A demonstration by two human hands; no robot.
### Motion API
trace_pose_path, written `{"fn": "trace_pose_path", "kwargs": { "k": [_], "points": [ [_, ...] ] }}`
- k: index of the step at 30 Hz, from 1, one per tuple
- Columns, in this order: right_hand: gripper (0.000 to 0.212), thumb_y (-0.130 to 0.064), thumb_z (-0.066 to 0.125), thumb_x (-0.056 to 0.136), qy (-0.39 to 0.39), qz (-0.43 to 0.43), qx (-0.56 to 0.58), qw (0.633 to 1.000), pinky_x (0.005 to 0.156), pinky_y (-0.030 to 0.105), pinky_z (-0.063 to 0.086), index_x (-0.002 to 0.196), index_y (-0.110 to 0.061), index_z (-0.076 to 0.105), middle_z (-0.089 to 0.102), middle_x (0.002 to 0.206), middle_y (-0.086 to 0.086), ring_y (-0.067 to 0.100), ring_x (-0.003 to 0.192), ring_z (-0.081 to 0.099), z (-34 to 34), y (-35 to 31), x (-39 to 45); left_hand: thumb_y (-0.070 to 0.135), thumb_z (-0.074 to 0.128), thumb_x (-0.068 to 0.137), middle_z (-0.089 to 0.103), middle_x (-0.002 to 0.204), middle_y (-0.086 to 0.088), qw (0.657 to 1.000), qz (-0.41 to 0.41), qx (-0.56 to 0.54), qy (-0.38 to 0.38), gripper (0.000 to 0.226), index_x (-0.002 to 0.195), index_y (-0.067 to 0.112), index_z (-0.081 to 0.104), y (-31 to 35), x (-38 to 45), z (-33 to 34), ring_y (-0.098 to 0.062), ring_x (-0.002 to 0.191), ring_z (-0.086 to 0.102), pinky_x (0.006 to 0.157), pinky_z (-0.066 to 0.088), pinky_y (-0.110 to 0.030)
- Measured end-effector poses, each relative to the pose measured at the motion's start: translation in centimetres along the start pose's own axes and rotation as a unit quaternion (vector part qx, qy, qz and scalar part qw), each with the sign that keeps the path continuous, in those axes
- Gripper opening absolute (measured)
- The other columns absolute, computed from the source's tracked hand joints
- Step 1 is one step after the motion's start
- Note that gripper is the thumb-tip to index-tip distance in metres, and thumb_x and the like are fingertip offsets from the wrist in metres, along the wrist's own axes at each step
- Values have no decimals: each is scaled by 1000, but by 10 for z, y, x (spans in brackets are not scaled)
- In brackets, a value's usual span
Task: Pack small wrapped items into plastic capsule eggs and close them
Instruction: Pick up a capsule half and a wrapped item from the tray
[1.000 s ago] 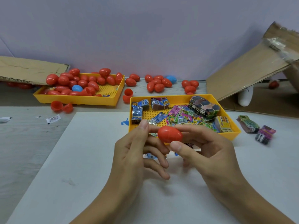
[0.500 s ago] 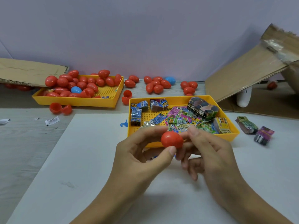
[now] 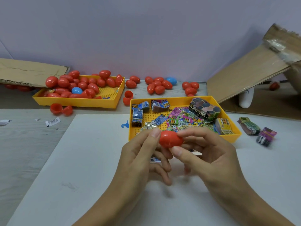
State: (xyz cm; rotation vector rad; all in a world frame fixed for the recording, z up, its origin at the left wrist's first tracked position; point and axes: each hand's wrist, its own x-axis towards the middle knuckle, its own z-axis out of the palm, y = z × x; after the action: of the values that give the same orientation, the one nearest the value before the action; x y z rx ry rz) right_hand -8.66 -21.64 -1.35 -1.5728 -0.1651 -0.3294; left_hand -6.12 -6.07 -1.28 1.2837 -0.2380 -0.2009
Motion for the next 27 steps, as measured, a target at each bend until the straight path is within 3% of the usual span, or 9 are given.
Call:
{"fn": "trace_pose_path", "kwargs": {
  "k": [2, 6, 10, 15, 19, 22, 24, 27],
  "points": [
    [26, -10, 77, 71, -12, -4, 1, 1000, 48, 26, 51, 86, -31, 75, 73, 91, 7, 14, 73, 66, 0, 1, 0, 52, 65, 80, 59, 66, -14, 1000, 8, 12, 12, 41, 87, 12, 72, 1, 0, 2, -24, 52, 58, 46, 52, -32],
    [14, -9, 72, 76, -28, -8, 16, 999, 51, 29, 52, 80, -23, 73, 74, 103, 5, 21, 75, 68, -2, 0, -1, 28, 70, 80, 67, 71, -11, 998, 50, 29, 20, 15, 91, 22, 77, 2, 0, 3, -22, 56, 63, 50, 56, -32],
    [7, -19, 65, 81, 7, 56, 61, 997, 43, 30, 49, 85, -19, 71, 72, 83, 6, 20, 65, 67, -5, -3, 1, 20, 81, 71, 73, 94, -7, 994, 90, 64, 26, 39, 108, 27, 72, -1, -2, 0, -24, 73, 73, 66, 59, -29],
    [41, -56, 66, 80, 6, 110, 31, 993, 33, 24, 37, 76, -16, 69, 63, 61, 9, 18, 44, 53, -1, -6, 4, 4, 76, 74, 72, 105, -5, 982, 145, 122, -14, 38, 108, 23, 72, -4, 0, -3, -23, 94, 71, 78, 57, -29],
    [23, -41, 70, 78, 17, 84, 28, 996, 35, 24, 40, 79, -18, 73, 66, 60, 11, 18, 42, 56, -1, -7, 2, -6, 66, 78, 67, 113, -4, 978, 163, 129, -32, 40, 107, 19, 73, -6, 0, -3, -23, 95, 70, 77, 57, -29],
    [17, -30, 77, 76, 18, 52, 28, 998, 42, 24, 48, 90, -23, 73, 73, 74, 10, 18, 54, 66, -2, -7, 1, 3, 61, 81, 70, 96, -2, 987, 117, 108, 10, 38, 108, 27, 71, -6, -2, -3, -24, 71, 70, 62, 58, -35],
    [21, -25, 79, 74, 11, 33, 17, 999, 46, 26, 50, 93, -26, 72, 75, 86, 7, 21, 66, 70, -1, -6, 0, 22, 62, 83, 66, 84, -6, 994, 66, 80, 17, 22, 103, 24, 70, -2, -2, -3, -27, 53, 63, 46, 51, -35],
    [27, -15, 78, 71, 2, 18, -3, 1000, 50, 26, 52, 91, -30, 72, 75, 93, 4, 18, 76, 69, 0, -2, -1, 51, 57, 80, 61, 71, -12, 999, 4, 51, -4, 39, 84, 14, 68, 2, -1, -2, -28, 45, 57, 41, 46, -32]
  ]
}}
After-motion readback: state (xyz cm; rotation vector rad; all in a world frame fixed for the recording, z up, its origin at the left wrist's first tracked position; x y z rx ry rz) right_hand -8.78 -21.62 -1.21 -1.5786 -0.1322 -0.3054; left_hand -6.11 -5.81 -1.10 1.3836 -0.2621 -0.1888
